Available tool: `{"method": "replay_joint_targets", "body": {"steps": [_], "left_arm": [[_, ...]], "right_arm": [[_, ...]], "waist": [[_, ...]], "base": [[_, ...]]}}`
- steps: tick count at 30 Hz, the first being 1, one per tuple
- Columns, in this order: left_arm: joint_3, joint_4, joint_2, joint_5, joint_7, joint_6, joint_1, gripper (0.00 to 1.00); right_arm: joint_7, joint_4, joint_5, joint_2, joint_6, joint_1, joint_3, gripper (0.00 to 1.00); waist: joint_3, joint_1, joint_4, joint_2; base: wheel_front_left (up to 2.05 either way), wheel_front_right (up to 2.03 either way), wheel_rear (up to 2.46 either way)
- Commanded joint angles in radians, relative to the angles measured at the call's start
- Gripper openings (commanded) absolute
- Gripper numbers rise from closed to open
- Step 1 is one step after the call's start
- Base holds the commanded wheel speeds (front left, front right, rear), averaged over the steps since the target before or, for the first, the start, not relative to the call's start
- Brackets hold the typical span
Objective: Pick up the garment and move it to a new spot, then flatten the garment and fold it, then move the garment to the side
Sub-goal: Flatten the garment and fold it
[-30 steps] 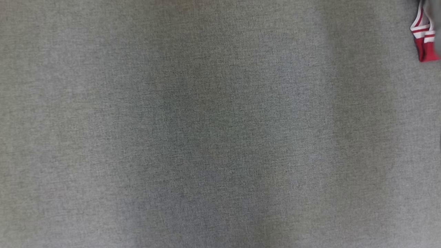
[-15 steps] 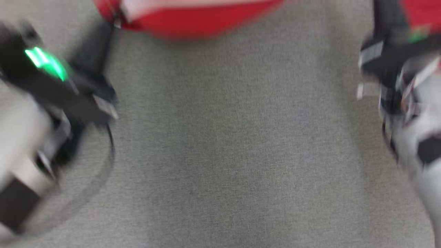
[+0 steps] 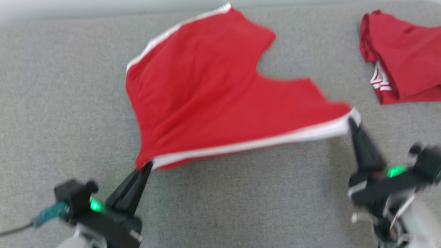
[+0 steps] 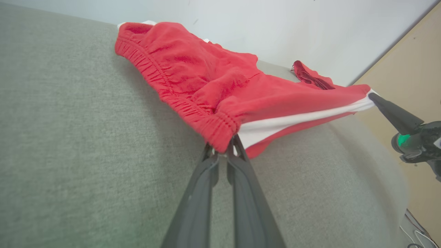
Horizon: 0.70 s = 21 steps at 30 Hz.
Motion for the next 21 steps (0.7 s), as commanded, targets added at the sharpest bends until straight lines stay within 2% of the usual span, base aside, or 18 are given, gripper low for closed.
{"method": "replay_joint_targets", "body": {"steps": [1,9,14,17,21], "left_arm": [[0.019,0.01,0.007,0.012,-0.003,0.004,0.029,0.0],[0.132,0.026,0.048,0.106,-0.003,0.02,0.222,0.0],[0.203,0.016,0.067,0.154,-0.003,0.032,0.305,0.0],[0.219,0.014,0.06,0.184,-0.003,0.029,0.351,0.0],[0.239,0.016,0.047,0.204,-0.003,0.027,0.416,0.0]], "right_arm": [[0.007,-0.011,-0.01,0.014,-0.003,0.034,-0.011,0.0],[0.089,-0.153,-0.087,0.156,-0.003,0.28,-0.092,0.0],[0.168,-0.214,-0.1,0.246,-0.003,0.4,-0.063,0.0],[0.221,-0.24,-0.115,0.278,-0.003,0.472,-0.023,0.0],[0.271,-0.274,-0.131,0.29,-0.003,0.548,-0.008,0.0]], "waist": [[-0.031,0.0003,-0.002,0.0002],[-0.083,0.0003,-0.015,0.0002],[-0.118,0.0003,-0.01,0.0002],[-0.137,0.0003,-0.012,0.0002],[-0.157,0.0003,-0.017,0.0002]], "base": [[0.0,0.0,0.0],[0.0,0.0,0.0],[0.0,0.0,0.0],[0.0,0.0,0.0],[0.0,0.0,0.0]]}}
